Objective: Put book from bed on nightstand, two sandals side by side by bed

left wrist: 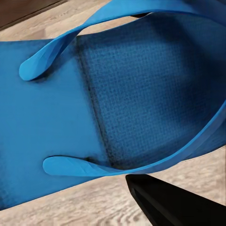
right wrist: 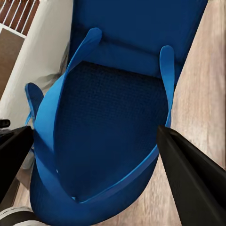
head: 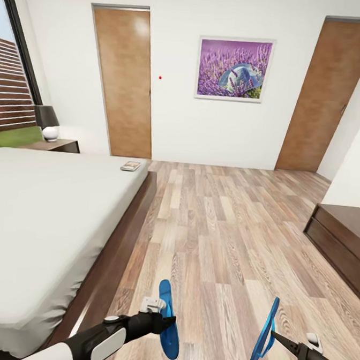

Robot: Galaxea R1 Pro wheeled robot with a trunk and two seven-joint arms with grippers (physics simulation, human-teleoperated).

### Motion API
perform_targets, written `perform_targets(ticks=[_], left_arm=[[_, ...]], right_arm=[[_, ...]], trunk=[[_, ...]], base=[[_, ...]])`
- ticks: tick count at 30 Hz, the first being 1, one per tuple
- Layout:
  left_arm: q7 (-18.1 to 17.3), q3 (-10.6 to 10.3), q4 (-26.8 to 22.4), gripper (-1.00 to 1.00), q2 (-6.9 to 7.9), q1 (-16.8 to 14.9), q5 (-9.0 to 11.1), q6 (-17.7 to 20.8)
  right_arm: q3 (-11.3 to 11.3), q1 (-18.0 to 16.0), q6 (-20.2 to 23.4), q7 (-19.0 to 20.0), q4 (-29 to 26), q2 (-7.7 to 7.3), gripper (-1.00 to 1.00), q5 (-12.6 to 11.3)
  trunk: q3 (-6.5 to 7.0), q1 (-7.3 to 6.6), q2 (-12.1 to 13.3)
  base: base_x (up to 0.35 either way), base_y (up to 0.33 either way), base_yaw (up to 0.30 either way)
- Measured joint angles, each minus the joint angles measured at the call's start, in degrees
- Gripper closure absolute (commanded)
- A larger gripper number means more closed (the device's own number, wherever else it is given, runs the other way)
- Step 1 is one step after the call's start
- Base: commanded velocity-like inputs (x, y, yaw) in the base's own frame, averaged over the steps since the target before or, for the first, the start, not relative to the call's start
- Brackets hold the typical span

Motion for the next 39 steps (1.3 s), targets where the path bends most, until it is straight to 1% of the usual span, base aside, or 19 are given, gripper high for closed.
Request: perform_targets(ticks=[1, 4, 9, 11, 15, 26, 35, 37, 39], left_arm=[[0.0, 0.0, 0.3, 1.00, -0.06, 0.0, 0.5, -0.6], [0.0, -0.1, 0.5, 1.00, -0.26, 0.0, 1.0, -1.6], [0.0, -0.2, 0.4, 1.00, -1.26, 0.0, 1.3, -2.0], [0.0, -0.2, 0.4, 1.00, -1.75, 0.0, 1.3, -2.0], [0.0, -0.2, 0.4, 1.00, -2.26, 0.0, 1.3, -2.0], [0.0, -0.2, 0.5, 1.00, -2.36, 0.0, 1.3, -2.0], [0.1, -0.2, 0.8, 1.00, -2.34, 0.0, 1.4, -2.0], [0.0, -0.3, 1.0, 1.00, -2.05, 0.1, 1.4, -2.1], [0.0, -0.2, 2.5, 1.00, -1.50, 0.9, 1.4, -2.1]], right_arm=[[0.0, 0.0, 0.0, 0.0, 0.0, 0.00, 1.00, 0.0], [0.0, 0.0, 0.0, 0.0, 0.0, 0.00, 1.00, 0.0], [0.0, 0.0, 0.0, 0.0, 0.0, 0.00, 1.00, 0.0], [-0.1, 0.0, 0.0, 0.0, 0.0, 0.00, 1.00, 0.0], [-0.1, 0.0, 0.0, 0.0, 0.0, 0.00, 1.00, 0.0], [-0.1, 0.0, 0.0, -0.1, 0.1, 0.00, 1.00, 0.0], [0.0, 0.0, 0.0, -0.1, 0.1, 0.00, 1.00, 0.0], [0.0, 0.0, 0.0, -0.1, 0.1, 0.02, 1.00, 0.0], [0.0, 0.0, 0.0, -0.2, 0.1, 0.07, 1.00, 0.0]], trunk=[[0.00, 0.00, 0.0], [0.00, 0.00, 0.0], [0.00, 0.00, 0.0], [0.36, -0.44, 0.8], [1.07, -1.31, 2.4], [3.05, -3.73, 6.8], [3.05, -3.74, 6.8], [3.05, -3.73, 6.8], [3.05, -3.73, 6.8]], base=[[0.000, 0.000, -0.142], [0.000, 0.000, -0.082], [0.000, 0.000, -0.018], [0.000, 0.000, -0.004], [0.000, 0.000, -0.001], [0.000, 0.000, 0.000], [0.000, 0.000, 0.000], [0.000, 0.000, 0.000], [0.000, 0.000, 0.000]])
